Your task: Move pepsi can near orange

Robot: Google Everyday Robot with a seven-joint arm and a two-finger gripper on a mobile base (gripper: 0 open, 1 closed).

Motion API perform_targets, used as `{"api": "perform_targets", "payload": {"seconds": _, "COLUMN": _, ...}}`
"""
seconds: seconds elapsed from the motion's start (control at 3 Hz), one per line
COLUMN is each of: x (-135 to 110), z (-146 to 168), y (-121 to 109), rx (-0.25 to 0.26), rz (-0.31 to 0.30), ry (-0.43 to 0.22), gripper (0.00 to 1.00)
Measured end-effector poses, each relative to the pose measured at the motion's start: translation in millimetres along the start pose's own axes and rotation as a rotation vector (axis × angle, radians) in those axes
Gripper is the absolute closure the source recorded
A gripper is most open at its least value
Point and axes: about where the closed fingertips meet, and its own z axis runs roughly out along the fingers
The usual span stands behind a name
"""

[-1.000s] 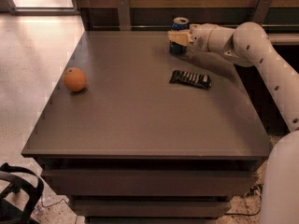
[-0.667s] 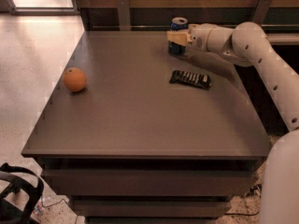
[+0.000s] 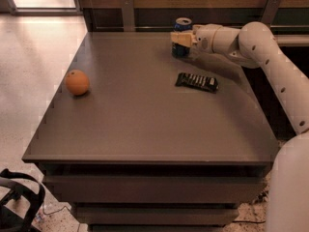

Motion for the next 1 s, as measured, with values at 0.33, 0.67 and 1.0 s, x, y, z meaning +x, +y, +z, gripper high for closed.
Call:
{"api": "perform_targets", "payload": {"seconds": 0.33, "x": -10, "z": -9, "y": 22, "rx": -0.015, "rz": -0.017, "ry": -0.004, "gripper": 1.00}}
{"api": "perform_targets", "payload": {"seconds": 0.67, "x": -40, "z": -36, "y": 79, "rx": -0.037, "rz": -0.073, "ry": -0.031, "gripper": 1.00}}
{"api": "perform_targets", "payload": {"seconds": 1.0, "x": -49, "z": -46, "y": 128, "rx": -0.079, "rz": -0.102, "ry": -0.035, "gripper": 1.00}}
